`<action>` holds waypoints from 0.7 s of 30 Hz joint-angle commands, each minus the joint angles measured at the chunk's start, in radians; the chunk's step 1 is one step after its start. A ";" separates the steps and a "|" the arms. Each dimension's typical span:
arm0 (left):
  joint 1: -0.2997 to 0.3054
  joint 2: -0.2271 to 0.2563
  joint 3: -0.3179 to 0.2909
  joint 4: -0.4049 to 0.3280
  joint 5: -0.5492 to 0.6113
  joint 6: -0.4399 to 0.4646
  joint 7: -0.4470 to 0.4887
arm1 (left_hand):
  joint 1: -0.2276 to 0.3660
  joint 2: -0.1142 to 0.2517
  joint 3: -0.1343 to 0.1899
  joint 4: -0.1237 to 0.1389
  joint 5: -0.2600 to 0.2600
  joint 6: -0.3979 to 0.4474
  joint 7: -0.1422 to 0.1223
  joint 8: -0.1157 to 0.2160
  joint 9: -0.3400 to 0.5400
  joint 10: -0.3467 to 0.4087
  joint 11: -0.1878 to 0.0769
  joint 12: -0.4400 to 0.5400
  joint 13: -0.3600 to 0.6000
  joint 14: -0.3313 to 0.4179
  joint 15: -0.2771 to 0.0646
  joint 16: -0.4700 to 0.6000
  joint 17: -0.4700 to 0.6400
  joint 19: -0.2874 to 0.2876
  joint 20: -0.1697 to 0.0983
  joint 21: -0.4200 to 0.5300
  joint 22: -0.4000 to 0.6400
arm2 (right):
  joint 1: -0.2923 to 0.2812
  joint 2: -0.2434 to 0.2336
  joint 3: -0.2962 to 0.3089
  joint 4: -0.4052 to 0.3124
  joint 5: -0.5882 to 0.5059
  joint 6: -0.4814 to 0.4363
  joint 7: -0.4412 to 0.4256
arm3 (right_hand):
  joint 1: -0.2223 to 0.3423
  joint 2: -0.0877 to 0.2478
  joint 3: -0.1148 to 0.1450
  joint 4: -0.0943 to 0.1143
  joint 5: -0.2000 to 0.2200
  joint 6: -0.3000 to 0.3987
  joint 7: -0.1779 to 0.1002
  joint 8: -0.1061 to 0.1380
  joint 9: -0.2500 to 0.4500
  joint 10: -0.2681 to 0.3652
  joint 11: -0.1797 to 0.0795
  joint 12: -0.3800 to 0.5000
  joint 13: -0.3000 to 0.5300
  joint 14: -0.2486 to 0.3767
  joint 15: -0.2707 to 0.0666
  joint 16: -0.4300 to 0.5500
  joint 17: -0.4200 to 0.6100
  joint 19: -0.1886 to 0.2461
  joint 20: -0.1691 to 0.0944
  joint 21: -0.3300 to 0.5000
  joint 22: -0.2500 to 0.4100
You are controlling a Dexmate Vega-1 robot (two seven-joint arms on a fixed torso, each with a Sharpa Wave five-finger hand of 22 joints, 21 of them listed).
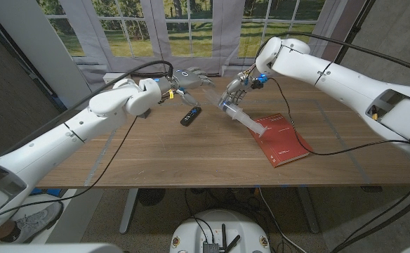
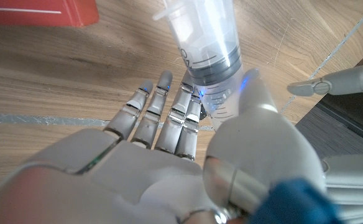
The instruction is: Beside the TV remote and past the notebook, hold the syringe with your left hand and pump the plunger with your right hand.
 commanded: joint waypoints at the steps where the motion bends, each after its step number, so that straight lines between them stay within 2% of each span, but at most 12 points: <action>1: -0.019 -0.038 0.038 0.022 0.147 0.000 0.045 | 0.019 -0.005 -0.008 0.001 -0.005 0.009 -0.002 0.003 0.004 0.019 -0.007 0.005 0.003 0.024 -0.014 0.010 0.002 0.005 0.007 0.003 0.003 | 0.016 0.018 -0.003 0.039 0.025 0.028 0.019 | -0.032 0.048 -0.004 0.004 0.008 0.125 -0.109 0.005 0.006 0.075 -0.063 0.004 0.004 0.010 -0.104 0.008 0.003 0.002 0.008 -0.002 0.002; 9: -0.020 -0.054 0.059 0.028 0.216 0.008 0.062 | 0.058 -0.012 -0.028 0.001 -0.008 0.047 0.000 0.014 0.004 0.089 -0.012 0.012 0.002 0.087 -0.045 0.017 0.002 0.047 0.003 0.010 0.002 | 0.015 0.015 0.002 0.034 0.034 0.031 0.019 | -0.034 0.050 -0.005 0.005 0.008 0.126 -0.112 0.002 0.006 0.076 -0.064 0.004 0.004 0.011 -0.103 0.010 0.004 0.002 0.008 -0.002 0.002; 14: -0.016 -0.061 0.072 0.032 0.259 0.019 0.079 | 0.090 -0.017 -0.052 0.002 -0.010 0.081 -0.005 0.021 0.003 0.165 -0.019 0.019 0.002 0.142 -0.071 0.020 0.002 0.082 -0.009 0.011 0.002 | 0.010 0.011 0.008 0.028 0.043 0.032 0.019 | -0.037 0.051 -0.006 0.007 0.008 0.129 -0.112 0.002 0.006 0.077 -0.062 0.005 0.005 0.010 -0.104 0.010 0.005 0.002 0.007 -0.001 0.002; 21: -0.014 -0.070 0.079 0.045 0.268 0.018 0.098 | 0.114 -0.018 -0.078 0.004 -0.013 0.125 -0.002 0.033 0.004 0.207 -0.022 0.014 0.001 0.184 -0.087 0.020 0.002 0.110 -0.013 0.011 0.002 | 0.006 0.003 0.013 0.015 0.050 0.034 0.018 | -0.038 0.052 -0.007 0.007 0.008 0.125 -0.108 -0.002 0.006 0.077 -0.062 0.005 0.005 0.010 -0.103 0.009 0.005 0.002 0.007 -0.001 0.002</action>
